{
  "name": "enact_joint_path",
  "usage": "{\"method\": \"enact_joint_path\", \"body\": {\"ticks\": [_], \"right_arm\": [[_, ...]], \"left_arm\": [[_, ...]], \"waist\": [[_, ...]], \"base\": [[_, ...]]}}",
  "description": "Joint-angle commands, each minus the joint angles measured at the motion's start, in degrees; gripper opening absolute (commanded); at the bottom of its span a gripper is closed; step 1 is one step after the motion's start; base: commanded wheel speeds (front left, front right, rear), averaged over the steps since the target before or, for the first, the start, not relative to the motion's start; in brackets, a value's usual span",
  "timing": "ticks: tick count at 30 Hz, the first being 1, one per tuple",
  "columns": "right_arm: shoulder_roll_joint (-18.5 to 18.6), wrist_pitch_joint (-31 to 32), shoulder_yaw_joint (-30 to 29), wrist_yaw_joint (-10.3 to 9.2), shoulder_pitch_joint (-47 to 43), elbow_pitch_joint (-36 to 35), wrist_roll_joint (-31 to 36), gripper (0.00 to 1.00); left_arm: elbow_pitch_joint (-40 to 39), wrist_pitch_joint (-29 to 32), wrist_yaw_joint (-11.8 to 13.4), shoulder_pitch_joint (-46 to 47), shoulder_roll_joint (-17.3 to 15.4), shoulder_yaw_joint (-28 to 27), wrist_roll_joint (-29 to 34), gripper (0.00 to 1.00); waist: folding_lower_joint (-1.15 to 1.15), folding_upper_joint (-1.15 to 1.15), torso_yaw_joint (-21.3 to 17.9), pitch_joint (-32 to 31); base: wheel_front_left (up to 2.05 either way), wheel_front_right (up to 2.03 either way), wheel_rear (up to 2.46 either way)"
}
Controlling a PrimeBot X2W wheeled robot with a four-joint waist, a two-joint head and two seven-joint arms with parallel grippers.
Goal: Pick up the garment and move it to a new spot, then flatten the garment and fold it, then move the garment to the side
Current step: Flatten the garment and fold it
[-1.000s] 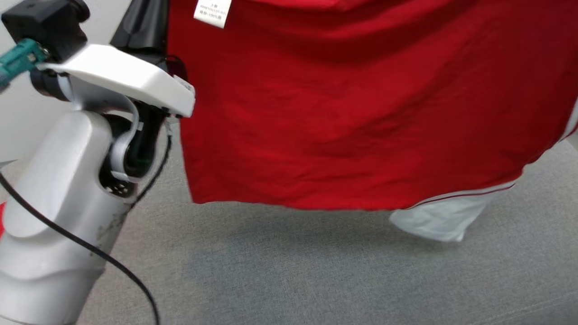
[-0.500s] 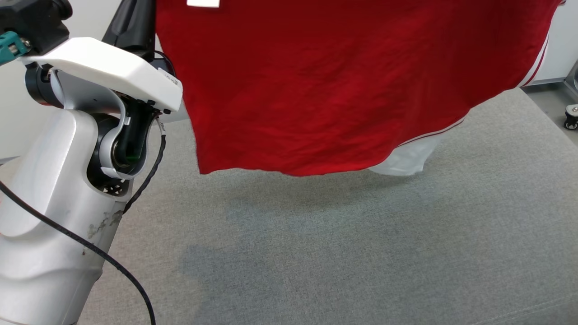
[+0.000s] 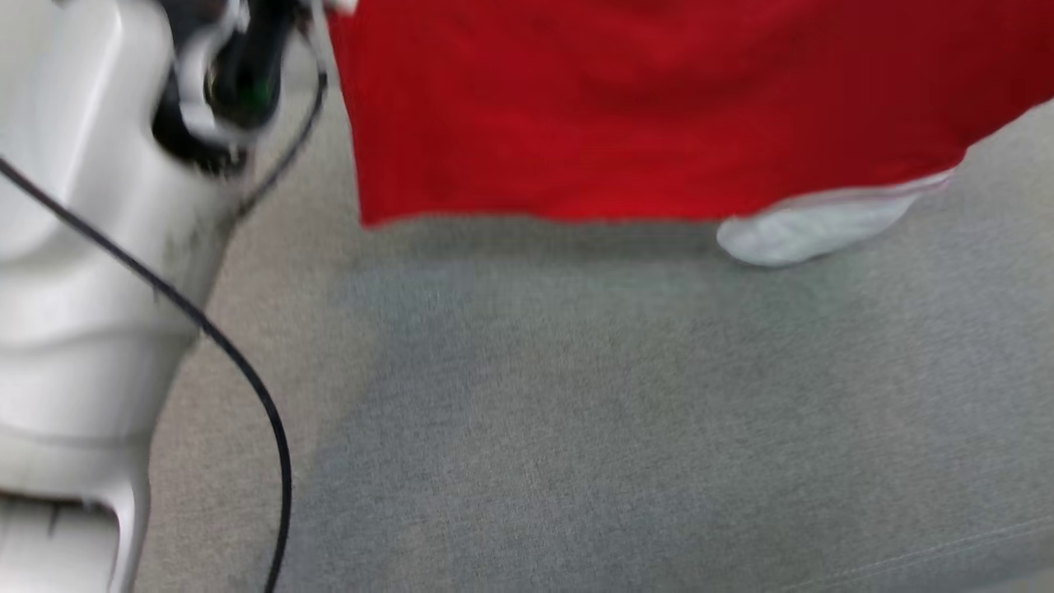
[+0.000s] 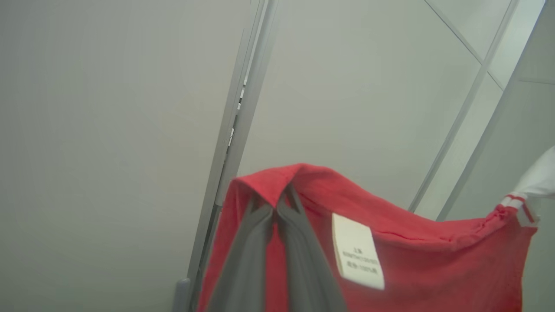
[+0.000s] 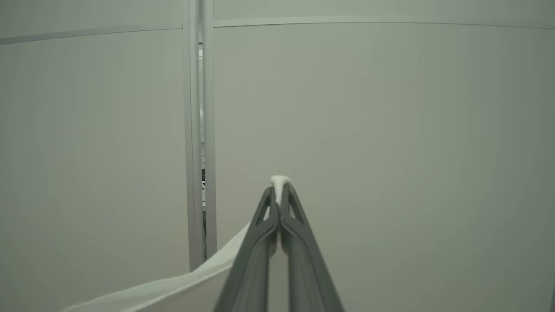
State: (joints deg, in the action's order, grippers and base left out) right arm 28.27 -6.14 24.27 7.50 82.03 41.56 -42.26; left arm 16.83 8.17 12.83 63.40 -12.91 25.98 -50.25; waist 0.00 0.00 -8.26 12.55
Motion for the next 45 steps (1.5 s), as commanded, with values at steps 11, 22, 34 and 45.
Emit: {"method": "enact_joint_path", "body": {"ticks": [11,22,34,45], "right_arm": [[-1.2,-9.1,-6.0,-0.02,26.0,6.8,2.8,0.00],[-7.9,-9.1,-23.3,-0.01,14.3,-11.2,7.4,0.00],[-9.9,-9.1,-22.0,-0.01,-4.1,-10.0,-1.7,0.00],[-10.9,-9.1,-17.0,-0.01,-22.6,-8.4,-14.0,0.00]], "left_arm": [[21.2,-11.3,-5.0,33.0,6.3,1.7,8.6,0.00],[31.2,-23.3,-9.3,37.2,9.6,0.1,10.1,0.00],[33.6,-23.4,-11.3,23.7,9.8,-4.4,15.9,0.00],[41.0,-23.4,-16.5,9.6,9.9,-5.6,16.5,0.00]], "waist": [[0.00,0.00,1.6,21.4],[0.00,0.00,2.2,28.4],[0.00,0.00,2.4,29.1],[0.00,0.00,1.4,21.5]], "base": [[0.00,0.00,0.00],[0.00,0.00,0.00],[0.00,0.00,0.00],[0.00,0.00,0.00]]}}
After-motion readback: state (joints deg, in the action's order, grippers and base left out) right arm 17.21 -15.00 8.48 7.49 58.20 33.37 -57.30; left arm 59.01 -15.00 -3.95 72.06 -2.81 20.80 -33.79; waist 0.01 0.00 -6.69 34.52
